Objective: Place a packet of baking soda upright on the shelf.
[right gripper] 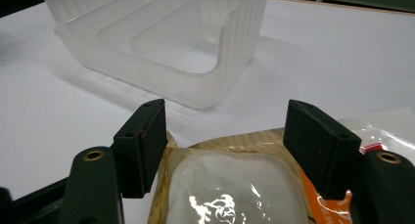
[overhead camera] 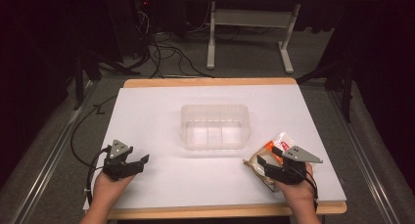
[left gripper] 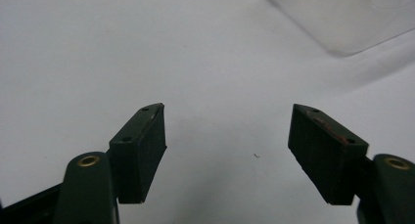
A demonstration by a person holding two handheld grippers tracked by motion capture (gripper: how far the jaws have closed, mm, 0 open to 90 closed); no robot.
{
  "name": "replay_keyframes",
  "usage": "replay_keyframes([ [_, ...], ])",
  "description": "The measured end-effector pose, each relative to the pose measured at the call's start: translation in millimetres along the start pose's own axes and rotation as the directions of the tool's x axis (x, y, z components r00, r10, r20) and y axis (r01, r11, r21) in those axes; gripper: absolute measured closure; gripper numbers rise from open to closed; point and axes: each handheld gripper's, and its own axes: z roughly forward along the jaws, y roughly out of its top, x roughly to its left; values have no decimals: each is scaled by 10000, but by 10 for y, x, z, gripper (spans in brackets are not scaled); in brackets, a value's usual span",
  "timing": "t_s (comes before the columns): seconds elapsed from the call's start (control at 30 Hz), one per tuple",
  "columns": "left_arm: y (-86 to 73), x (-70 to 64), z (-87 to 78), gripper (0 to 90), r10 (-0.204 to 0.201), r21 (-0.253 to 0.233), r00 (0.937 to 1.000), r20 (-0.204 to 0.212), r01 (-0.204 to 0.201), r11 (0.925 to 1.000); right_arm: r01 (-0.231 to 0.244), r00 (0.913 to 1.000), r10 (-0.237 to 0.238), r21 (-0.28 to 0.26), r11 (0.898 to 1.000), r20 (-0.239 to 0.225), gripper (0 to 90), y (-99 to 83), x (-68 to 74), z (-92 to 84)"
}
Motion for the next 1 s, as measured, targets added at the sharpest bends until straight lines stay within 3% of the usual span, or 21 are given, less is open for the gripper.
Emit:
replay_keyframes([
  [0.17, 28, -78, 8, 304, 399, -140, 9991, -129, -401, 9991, -20, 10000, 20, -39, 10000, -11, 329, -21, -52, -44],
  [0.3, 19, -97, 29, 304, 607, 31, 9981, -111, -606, 9982, -44, 10000, 44, -46, 10000, -20, 328, -21, -71, -45],
  [0.63, 16, -137, 42, 305, 886, 193, 9961, -1, -886, 9959, 19, 9998, -18, 84, 10000, -196, 335, -23, -92, -25],
  [1.0, 13, -149, 53, 305, 980, 265, 9952, 41, -981, 9948, -373, 9990, 371, 90, 9993, 245, 338, -43, -284, -70],
])
